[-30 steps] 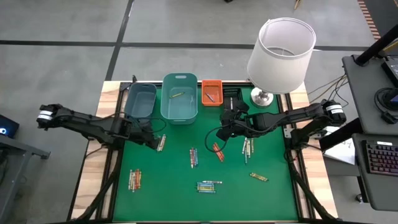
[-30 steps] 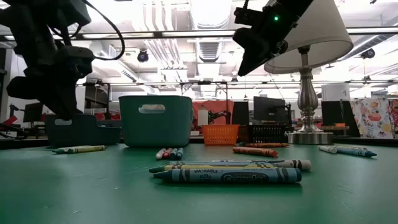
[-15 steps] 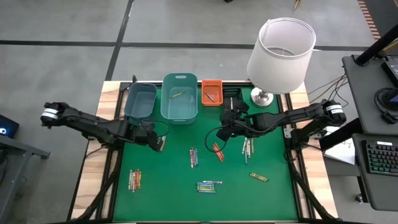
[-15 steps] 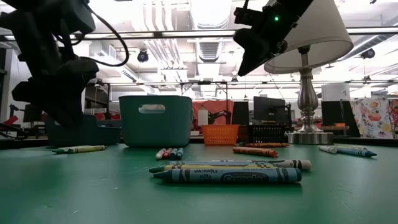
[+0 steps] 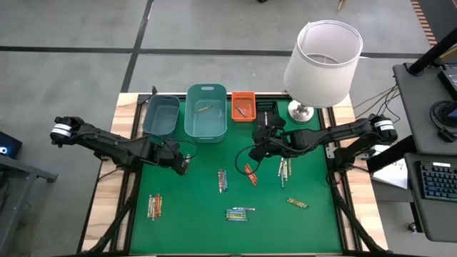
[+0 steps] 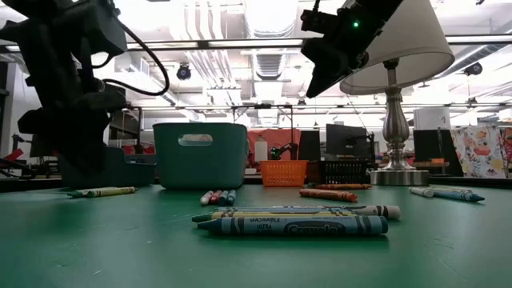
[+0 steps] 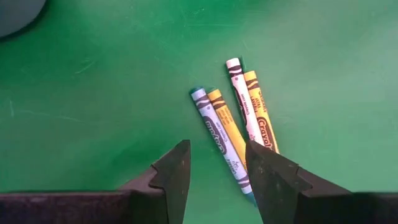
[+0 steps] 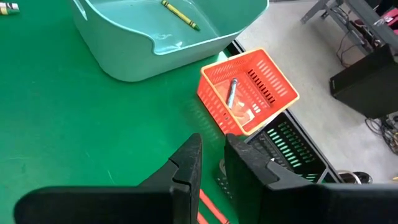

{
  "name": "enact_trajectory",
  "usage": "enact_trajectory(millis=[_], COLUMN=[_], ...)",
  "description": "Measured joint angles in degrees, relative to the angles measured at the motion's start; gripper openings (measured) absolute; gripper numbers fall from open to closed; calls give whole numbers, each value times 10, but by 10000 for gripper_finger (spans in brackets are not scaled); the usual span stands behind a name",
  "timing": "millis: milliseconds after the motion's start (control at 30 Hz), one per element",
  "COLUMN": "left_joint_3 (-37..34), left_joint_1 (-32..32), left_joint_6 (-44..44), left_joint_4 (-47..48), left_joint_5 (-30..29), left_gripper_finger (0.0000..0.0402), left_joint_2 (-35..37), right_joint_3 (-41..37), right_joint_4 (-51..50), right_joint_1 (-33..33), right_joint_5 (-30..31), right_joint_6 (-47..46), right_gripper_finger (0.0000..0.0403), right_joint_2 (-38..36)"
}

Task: Sort crayons
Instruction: Put the blue crayon into the orange bin

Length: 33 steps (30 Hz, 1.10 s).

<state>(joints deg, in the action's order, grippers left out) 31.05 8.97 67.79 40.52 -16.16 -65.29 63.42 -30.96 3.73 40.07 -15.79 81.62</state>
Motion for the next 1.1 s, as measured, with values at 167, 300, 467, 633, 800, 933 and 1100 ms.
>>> enact_trajectory(millis=[167, 300, 467, 633, 800, 933, 1100], left_joint_3=[0, 0, 0, 0, 1, 2, -1], left_joint_1=[0, 0, 0, 0, 0, 0, 0], left_joint_6=[0, 0, 0, 0, 0, 0, 0], left_joint_4=[0, 0, -11, -21, -22, -26, -17], left_joint_5=[0, 0, 0, 0, 0, -2, -3], left_gripper_finger=[137, 136, 136, 136, 136, 136, 136], left_joint_2=[-13, -24, -38, -59, -78, -87, -94], right_joint_3=[0, 0, -1, -1, -2, -2, -2], right_joint_4=[0, 1, 2, 2, 2, 2, 2], right_joint_1=[0, -1, -4, -4, -4, -4, -4], right_joint_5=[4, 4, 5, 5, 5, 5, 5], right_joint_6=[0, 0, 0, 0, 0, 0, -1], right_gripper_finger=[61, 61, 61, 61, 61, 61, 61], right_joint_2=[0, 0, 0, 0, 0, 0, 0])
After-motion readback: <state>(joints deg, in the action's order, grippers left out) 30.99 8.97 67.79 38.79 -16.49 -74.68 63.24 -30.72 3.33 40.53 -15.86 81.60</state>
